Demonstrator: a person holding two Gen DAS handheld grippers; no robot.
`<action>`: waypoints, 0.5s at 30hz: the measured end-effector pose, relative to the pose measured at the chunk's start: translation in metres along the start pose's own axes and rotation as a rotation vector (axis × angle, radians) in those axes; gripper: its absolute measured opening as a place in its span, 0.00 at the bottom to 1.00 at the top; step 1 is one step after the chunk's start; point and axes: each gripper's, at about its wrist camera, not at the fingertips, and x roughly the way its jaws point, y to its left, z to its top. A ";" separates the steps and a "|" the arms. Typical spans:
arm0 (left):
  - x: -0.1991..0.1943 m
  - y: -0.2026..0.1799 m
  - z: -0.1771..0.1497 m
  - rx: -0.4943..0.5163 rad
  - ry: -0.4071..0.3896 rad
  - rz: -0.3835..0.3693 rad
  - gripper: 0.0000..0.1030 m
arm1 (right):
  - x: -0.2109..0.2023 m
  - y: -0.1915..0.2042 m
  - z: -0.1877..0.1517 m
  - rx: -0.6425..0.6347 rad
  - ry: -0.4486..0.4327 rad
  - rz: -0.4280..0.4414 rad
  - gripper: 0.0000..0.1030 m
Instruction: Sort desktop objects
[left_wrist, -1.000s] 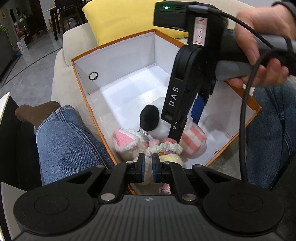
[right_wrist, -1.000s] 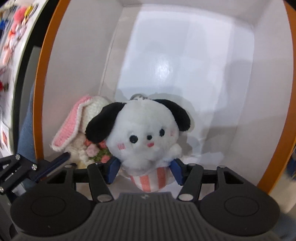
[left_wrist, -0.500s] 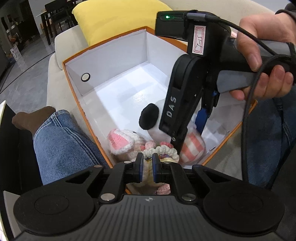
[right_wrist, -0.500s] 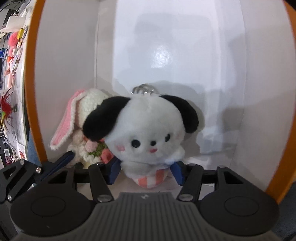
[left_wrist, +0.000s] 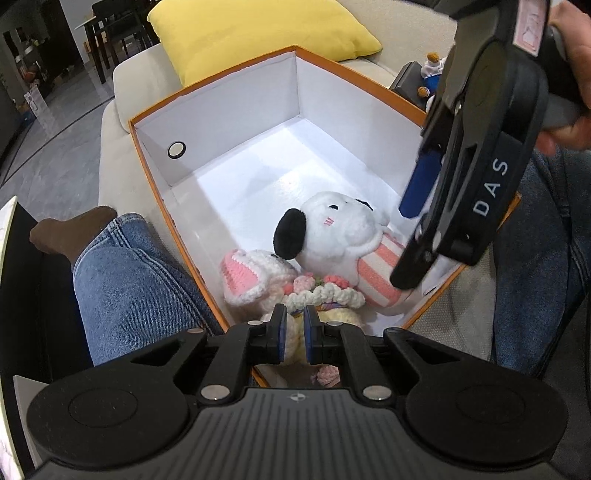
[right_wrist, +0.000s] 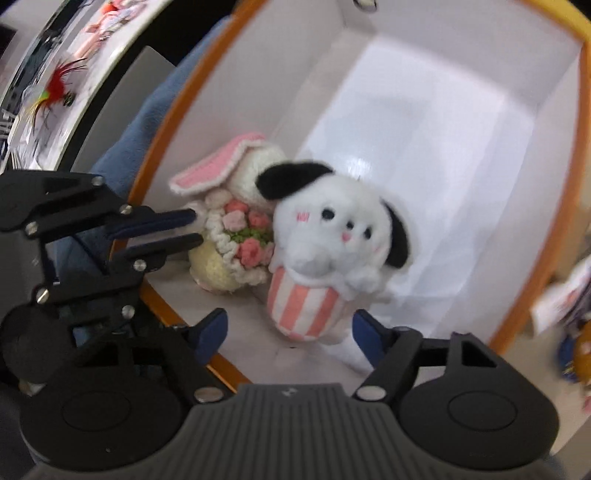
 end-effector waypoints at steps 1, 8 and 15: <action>0.000 0.000 0.000 -0.002 0.001 0.000 0.10 | -0.002 0.004 0.002 -0.014 -0.020 -0.020 0.65; 0.001 -0.002 0.002 -0.003 0.007 0.003 0.10 | 0.032 -0.073 -0.091 -0.028 -0.101 -0.074 0.61; 0.002 -0.002 0.001 -0.003 0.006 0.007 0.10 | 0.054 -0.081 -0.107 -0.051 -0.122 -0.184 0.64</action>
